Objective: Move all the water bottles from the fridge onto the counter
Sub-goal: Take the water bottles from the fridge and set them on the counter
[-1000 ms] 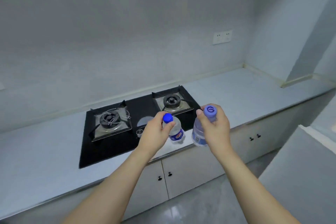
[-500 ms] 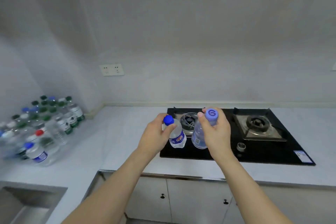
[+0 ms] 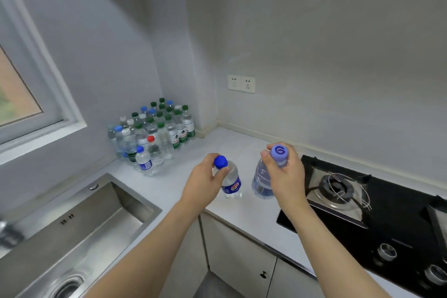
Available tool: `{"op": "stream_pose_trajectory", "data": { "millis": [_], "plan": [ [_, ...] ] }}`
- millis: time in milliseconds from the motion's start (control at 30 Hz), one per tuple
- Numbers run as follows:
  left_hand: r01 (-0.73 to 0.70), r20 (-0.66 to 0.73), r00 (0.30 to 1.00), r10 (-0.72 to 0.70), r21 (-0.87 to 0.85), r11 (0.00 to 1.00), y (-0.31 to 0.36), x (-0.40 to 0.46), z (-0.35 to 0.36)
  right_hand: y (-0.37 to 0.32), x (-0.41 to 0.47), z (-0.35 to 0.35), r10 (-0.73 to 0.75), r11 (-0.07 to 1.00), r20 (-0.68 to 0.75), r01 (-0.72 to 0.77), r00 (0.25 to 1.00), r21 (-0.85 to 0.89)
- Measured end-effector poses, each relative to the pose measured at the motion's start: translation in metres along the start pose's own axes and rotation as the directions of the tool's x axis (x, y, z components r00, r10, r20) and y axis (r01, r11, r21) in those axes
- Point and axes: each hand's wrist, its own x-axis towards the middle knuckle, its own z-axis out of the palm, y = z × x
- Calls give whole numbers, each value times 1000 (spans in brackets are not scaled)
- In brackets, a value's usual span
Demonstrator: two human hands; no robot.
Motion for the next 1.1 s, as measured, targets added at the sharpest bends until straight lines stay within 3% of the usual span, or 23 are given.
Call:
{"op": "stream_pose_trajectory", "data": {
  "millis": [167,433,700,1100],
  "plan": [
    [84,-98,992,-80,31,996,-10,23,1,22,37,19,3,999,124,-8,992,39],
    [171,-174,972,-160,54,984,-9,66,34,62,99,12,8,995,175,-24,985,94],
    [175,-172,973,-154,115,978,-3,109,58,86,144,15,9,992,198,-34,980,124],
    [277,-202,947,-248,128,952,-63,171,35,122,194,98,54,995,276,-76,960,67]
  ]
}}
